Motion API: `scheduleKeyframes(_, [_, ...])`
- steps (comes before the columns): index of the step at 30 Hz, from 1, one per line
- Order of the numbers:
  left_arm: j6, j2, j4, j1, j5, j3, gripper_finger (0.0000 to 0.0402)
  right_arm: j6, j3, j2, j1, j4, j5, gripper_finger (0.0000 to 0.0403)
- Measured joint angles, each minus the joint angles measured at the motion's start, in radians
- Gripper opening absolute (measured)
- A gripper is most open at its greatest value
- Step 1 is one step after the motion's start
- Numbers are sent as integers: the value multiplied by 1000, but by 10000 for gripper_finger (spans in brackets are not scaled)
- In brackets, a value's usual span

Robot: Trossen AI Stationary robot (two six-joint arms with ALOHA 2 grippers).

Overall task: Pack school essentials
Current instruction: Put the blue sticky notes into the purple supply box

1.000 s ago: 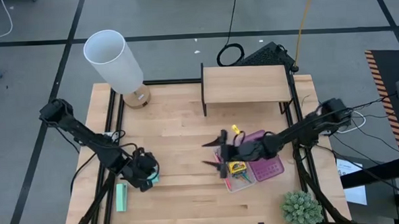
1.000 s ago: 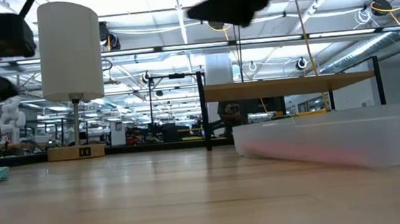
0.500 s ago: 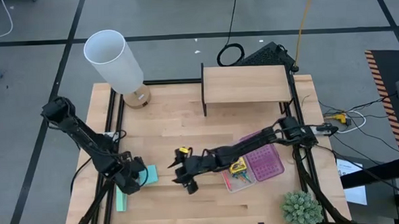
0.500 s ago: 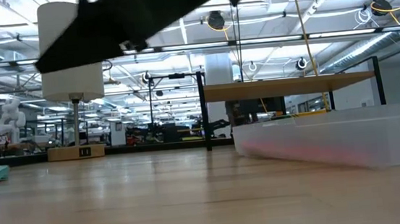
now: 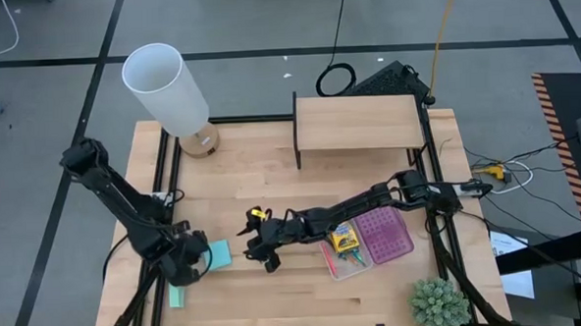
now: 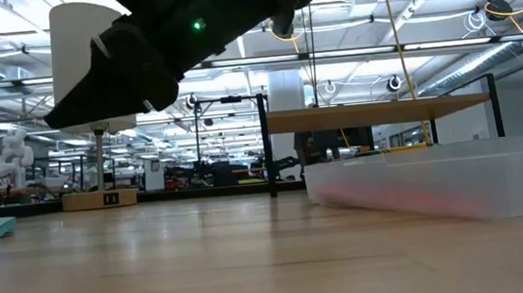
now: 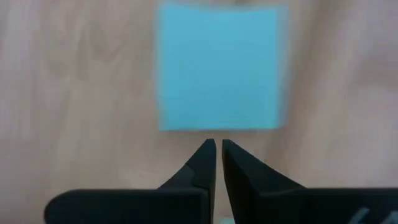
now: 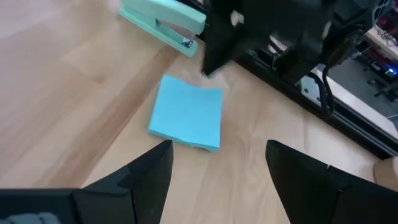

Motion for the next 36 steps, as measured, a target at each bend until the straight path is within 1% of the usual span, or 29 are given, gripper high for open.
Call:
scheduleKeyframes(2, [25,-5,-37,-14,-38,55,30,1,-9,0,-3,3,0,251])
scheduleKeyframes(4, [64,-6,-42,-24,-101,89,30,1,-19,0,-4,14,-2,251])
scheduleKeyframes(7, [102,-4,14,-26,-194,88,30,-8,-39,0,-4,55,-2,251])
scheduleKeyframes(8, [102,-1,25,-22,-201,70,30,-15,-51,0,-4,80,-1,251])
scheduleKeyframes(11, [76,23,69,-7,-157,5,30,-33,-83,1,-2,140,0,251])
scheduleKeyframes(14, [58,32,175,-6,-119,-72,30,-35,-87,1,5,150,1,251])
scheduleKeyframes(19, [32,30,355,-2,-136,-175,30,-25,-86,0,11,150,-5,251])
scheduleKeyframes(21, [13,28,392,4,-145,-201,30,-7,-86,0,9,151,-46,251])
scheduleKeyframes(24, [9,29,438,8,-161,-225,30,7,-86,4,-1,150,-104,251])
scheduleKeyframes(26, [24,29,459,12,-169,-234,30,-14,-86,13,-4,151,-101,251])
scheduleKeyframes(30, [60,31,467,25,-176,-236,30,-109,-86,37,-4,138,-105,251])
scheduleKeyframes(36, [126,34,497,84,-190,-241,30,-193,-86,42,8,94,-88,251])
